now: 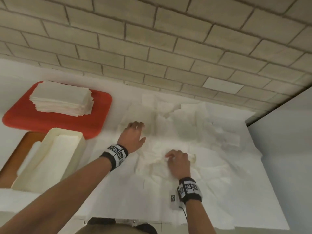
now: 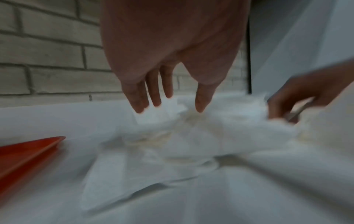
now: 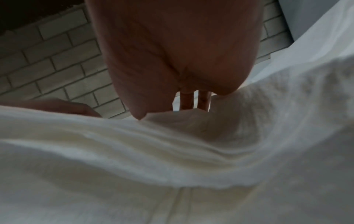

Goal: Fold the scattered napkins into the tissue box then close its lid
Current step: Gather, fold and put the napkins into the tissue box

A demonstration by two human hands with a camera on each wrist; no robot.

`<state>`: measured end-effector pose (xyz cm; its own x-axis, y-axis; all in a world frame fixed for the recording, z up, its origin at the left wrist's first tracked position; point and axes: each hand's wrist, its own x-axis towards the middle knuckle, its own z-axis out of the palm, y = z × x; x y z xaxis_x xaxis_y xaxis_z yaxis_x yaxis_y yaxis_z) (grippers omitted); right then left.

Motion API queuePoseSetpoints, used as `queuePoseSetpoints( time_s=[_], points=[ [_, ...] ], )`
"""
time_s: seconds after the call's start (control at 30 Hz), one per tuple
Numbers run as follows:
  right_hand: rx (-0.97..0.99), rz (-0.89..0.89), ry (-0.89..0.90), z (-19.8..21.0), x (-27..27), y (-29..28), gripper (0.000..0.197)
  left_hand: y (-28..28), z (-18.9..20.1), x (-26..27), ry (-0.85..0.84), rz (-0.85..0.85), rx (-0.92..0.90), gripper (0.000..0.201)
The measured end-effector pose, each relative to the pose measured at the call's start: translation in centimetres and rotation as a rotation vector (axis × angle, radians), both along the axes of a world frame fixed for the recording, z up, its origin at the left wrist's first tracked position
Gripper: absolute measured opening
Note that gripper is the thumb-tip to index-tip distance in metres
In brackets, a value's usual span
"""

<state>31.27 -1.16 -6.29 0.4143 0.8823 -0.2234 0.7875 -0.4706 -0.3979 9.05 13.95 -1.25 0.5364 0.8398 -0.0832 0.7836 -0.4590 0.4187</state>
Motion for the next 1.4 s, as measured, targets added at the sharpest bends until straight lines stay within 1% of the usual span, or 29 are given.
queuePoseSetpoints(
  time_s=[0.07,0.1,0.13,0.17,0.23,0.3,0.33,0.43,0.5,0.53,0.57,0.6,0.63,0.67,0.73,0.77,0.8,0.83,0.9,0.93,0.97,1.0,1.07,1.1,1.17,1.2,1.3,1.33,1.4],
  points=[
    [-0.012,0.034,0.021,-0.3,0.8,0.0,0.023,2.8,-1.8,1.1,0.152,-0.077,-0.031,0.084],
    [-0.007,0.053,0.028,-0.5,1.3,0.1,0.020,4.1,-2.4,1.5,0.200,-0.119,-0.069,0.091],
    [0.007,0.072,0.035,-0.9,1.8,0.2,0.017,5.2,-2.9,1.8,0.229,-0.148,-0.117,0.092],
    [0.023,0.080,0.046,-1.2,2.4,0.3,0.015,6.2,-3.1,2.2,0.239,-0.166,-0.158,0.088],
    [0.063,0.084,0.064,-1.5,3.6,0.8,0.014,7.8,-3.3,2.8,0.228,-0.169,-0.152,0.065],
    [0.079,0.081,0.074,-1.7,4.7,1.5,0.014,9.1,-3.0,3.2,0.188,-0.148,-0.093,0.040],
    [0.074,0.086,0.077,-1.6,5.2,1.9,0.015,9.5,-2.8,3.3,0.155,-0.113,-0.078,0.036],
    [0.035,0.136,0.042,-0.3,6.2,2.8,0.012,10.4,-1.0,3.5,0.034,0.050,-0.099,0.049],
    [0.032,0.122,-0.147,1.8,6.5,3.5,0.008,10.5,1.9,3.4,-0.116,0.121,-0.114,0.058],
    [0.106,0.083,-0.230,3.2,6.4,4.1,0.014,10.4,3.8,3.3,-0.188,0.116,-0.101,0.059],
    [0.240,0.041,-0.221,4.8,6.0,4.8,0.023,9.8,5.9,3.1,-0.239,0.086,-0.070,0.057],
    [0.390,0.010,-0.091,6.8,5.2,5.5,0.035,9.1,8.0,2.9,-0.287,0.053,-0.058,0.053],
    [0.504,0.009,0.108,8.8,4.2,6.3,0.049,8.3,10.0,2.7,-0.328,0.023,-0.071,0.052],
    [0.554,0.041,0.325,10.4,3.2,7.1,0.065,7.4,11.8,2.6,-0.357,-0.010,-0.093,0.050],
    [0.511,0.144,0.690,13.4,1.0,7.9,0.094,5.3,15.4,2.4,-0.412,-0.040,-0.146,0.040],
    [0.476,0.184,0.786,14.3,0.1,8.1,0.102,4.4,16.6,2.2,-0.451,-0.017,-0.182,0.035],
    [0.450,0.212,0.822,14.8,-0.6,8.1,0.103,3.7,17.3,1.9,-0.509,0.024,-0.215,0.031],
    [0.439,0.216,0.812,15.0,-1.3,8.0,0.097,2.9,17.9,1.4,-0.584,0.077,-0.231,0.027],
    [0.486,0.181,0.813,14.7,-2.8,7.5,0.073,1.3,17.8,0.2,-0.734,0.208,-0.189,0.020],
    [0.522,0.158,0.856,14.6,-3.7,7.2,0.062,0.5,17.3,-0.6,-0.778,0.270,-0.190,0.025],
    [0.555,0.134,0.921,14.4,-4.8,7.0,0.053,-0.4,16.7,-1.5,-0.819,0.310,-0.226,0.035],
    [0.588,0.111,0.996,14.3,-5.9,6.7,0.048,-1.3,15.7,-2.3,-0.864,0.312,-0.284,0.045],
    [0.611,0.036,1.102,14.1,-8.4,6.3,0.038,-3.5,13.8,-3.9,-0.918,0.336,-0.366,0.046],
    [0.599,-0.018,1.114,14.0,-9.5,6.1,0.033,-4.4,12.8,-4.7,-0.920,0.369,-0.340,0.041],
    [0.564,-0.106,1.074,13.8,-11.7,5.8,0.027,-5.4,11.2,-6.5,-0.860,0.418,-0.221,0.029],
    [0.552,-0.136,1.032,13.7,-12.6,5.6,0.026,-5.7,10.6,-7.5,-0.820,0.441,-0.169,0.030],
    [0.585,-0.137,0.877,14.2,-14.7,5.0,0.028,-6.0,9.8,-11.2,-0.776,0.530,-0.058,0.048],
    [0.607,-0.118,0.837,14.9,-15.2,4.7,0.028,-6.1,10.0,-12.6,-0.791,0.563,-0.065,0.044],
    [0.664,-0.057,0.824,17.4,-16.4,3.9,0.024,-6.3,10.3,-15.3,-0.849,0.597,-0.118,0.028]
  ],
)
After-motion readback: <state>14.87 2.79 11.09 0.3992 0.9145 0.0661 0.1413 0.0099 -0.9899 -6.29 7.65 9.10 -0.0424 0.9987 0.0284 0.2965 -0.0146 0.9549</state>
